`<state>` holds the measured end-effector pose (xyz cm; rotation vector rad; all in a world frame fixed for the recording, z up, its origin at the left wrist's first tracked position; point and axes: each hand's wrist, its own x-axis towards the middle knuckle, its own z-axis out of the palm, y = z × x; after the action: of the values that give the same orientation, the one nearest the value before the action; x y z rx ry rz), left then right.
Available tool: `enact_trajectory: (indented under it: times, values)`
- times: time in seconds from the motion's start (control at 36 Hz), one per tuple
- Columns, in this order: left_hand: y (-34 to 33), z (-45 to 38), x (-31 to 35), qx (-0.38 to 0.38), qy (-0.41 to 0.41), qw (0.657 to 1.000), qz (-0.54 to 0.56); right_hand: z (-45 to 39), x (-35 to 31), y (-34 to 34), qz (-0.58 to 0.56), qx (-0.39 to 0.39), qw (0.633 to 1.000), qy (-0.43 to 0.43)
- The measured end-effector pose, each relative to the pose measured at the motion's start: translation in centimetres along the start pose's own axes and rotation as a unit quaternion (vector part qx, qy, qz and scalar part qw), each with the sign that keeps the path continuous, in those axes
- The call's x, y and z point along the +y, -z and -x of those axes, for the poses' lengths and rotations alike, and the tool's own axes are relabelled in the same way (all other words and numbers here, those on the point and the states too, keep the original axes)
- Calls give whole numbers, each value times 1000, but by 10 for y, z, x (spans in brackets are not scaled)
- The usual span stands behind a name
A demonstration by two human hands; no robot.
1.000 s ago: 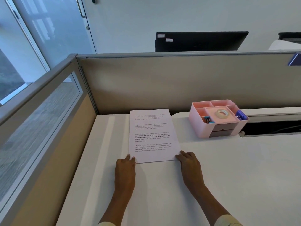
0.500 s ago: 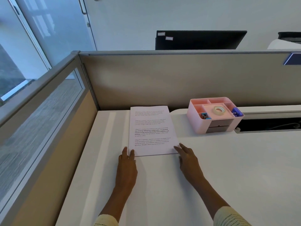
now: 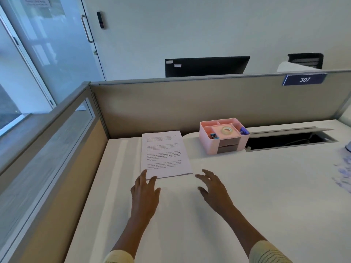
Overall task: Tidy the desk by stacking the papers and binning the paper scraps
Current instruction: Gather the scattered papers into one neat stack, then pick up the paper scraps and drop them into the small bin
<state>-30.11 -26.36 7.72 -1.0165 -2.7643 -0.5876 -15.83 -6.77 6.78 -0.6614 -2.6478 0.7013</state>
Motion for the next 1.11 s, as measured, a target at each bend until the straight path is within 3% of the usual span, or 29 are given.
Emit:
enact_trajectory:
  times: [0.47,0.67,1.11]
  values:
    - [-12,25,114,18,-39,994,102,72,67,99,35,1,998,-43]
    - [-39,31,195,-11,-28,990,140,87,133,144,40,-25,998,-36]
    - [-154,20,417,-121,-100,973,169,128,326,257,27,24,994,-103]
